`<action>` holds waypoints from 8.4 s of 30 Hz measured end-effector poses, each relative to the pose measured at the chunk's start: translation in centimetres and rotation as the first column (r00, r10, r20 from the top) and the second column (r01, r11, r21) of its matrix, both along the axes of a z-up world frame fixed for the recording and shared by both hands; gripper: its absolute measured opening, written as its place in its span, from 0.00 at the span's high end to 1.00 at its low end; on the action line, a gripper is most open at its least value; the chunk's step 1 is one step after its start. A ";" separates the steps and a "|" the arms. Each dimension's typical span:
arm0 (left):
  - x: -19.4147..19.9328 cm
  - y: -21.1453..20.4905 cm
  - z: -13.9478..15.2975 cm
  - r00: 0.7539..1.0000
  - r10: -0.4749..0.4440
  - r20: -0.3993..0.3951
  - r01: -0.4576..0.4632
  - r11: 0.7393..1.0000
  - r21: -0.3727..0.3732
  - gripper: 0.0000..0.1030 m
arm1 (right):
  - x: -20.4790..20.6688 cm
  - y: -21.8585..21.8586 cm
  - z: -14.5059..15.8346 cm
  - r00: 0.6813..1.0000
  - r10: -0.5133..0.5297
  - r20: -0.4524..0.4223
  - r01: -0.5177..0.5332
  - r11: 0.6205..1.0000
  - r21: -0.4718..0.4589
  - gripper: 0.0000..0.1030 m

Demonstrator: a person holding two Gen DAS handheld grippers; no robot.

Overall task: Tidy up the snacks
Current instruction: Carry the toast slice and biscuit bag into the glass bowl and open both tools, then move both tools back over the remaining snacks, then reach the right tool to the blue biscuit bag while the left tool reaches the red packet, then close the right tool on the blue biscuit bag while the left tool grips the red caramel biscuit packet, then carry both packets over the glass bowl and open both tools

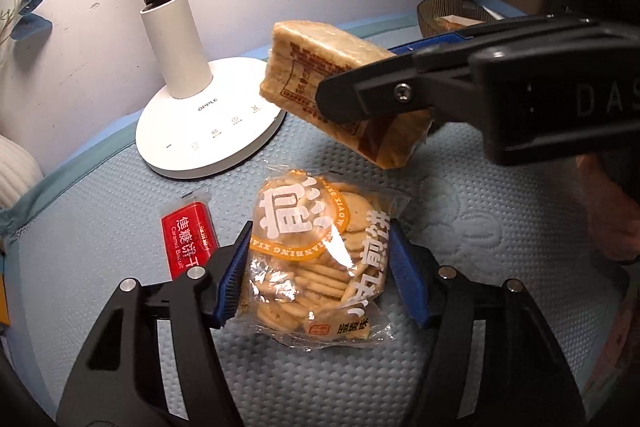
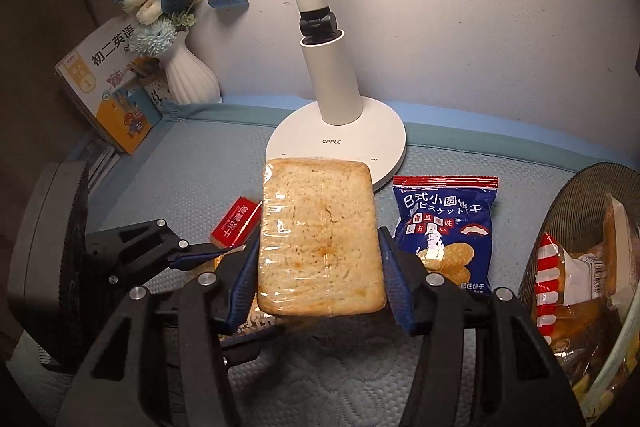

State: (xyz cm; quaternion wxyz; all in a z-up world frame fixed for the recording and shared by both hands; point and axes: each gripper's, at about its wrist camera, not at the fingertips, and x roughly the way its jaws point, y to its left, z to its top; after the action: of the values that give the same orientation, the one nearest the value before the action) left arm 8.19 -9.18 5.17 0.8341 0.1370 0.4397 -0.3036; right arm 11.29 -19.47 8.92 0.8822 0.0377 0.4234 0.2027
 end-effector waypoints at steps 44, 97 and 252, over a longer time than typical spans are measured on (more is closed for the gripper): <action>-16.4 3.7 -2.7 0.948 0.314 -0.052 -0.316 0.949 -0.022 0.31 | -19.1 -4.7 -7.3 0.989 -0.130 -0.068 0.118 0.981 -0.152 0.30; -0.6 -9.0 11.1 0.986 0.159 0.039 -0.132 0.913 -0.387 0.20 | -9.4 -21.9 8.1 0.890 -0.455 0.035 0.444 0.881 0.165 0.41; -1.8 -16.4 9.7 0.994 0.086 0.067 -0.060 0.946 -0.319 0.67 | -9.0 -22.6 7.6 0.848 -0.516 0.121 0.514 0.857 0.051 0.48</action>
State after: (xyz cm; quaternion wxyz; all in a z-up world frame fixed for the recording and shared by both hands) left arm 6.43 -25.54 14.90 0.8728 -0.0028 0.3566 -0.3332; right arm 2.28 -42.12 16.55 0.9297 0.1436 0.3374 -0.0353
